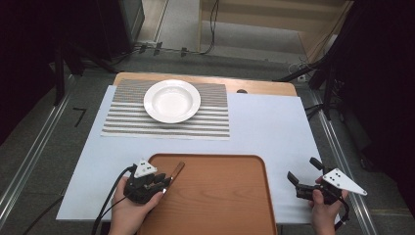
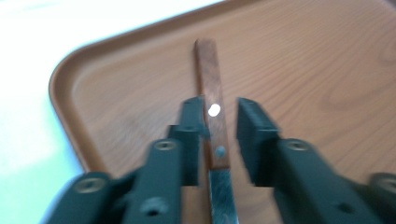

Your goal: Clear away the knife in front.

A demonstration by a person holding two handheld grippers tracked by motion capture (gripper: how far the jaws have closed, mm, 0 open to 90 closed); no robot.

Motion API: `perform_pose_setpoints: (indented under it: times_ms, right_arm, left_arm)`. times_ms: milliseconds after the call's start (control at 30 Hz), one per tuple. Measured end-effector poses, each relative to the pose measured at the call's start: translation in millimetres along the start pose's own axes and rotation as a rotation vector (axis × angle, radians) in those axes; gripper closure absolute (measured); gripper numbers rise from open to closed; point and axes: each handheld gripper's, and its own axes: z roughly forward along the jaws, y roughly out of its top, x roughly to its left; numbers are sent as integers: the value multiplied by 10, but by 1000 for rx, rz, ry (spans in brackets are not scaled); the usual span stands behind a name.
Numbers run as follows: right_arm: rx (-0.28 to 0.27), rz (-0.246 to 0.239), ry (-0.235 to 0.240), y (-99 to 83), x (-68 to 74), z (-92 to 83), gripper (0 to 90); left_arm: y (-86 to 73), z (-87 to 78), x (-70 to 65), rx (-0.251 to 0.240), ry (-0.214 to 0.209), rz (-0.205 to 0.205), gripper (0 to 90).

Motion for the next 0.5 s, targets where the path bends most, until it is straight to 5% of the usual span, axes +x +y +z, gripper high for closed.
perform_pose_setpoints:
  times_ms: [200,267,500]
  right_arm:
    - [1,2,-2,-1,-1,-3,0]
    - [1,2,-2,-1,1,-2,0]
    - [4,-9,1,1,7,5,0]
  left_arm:
    - [18,162,-75,65,-34,56,894]
    - [4,202,-97,81,-9,70,894]
    - [-28,220,-46,115,3,60,895]
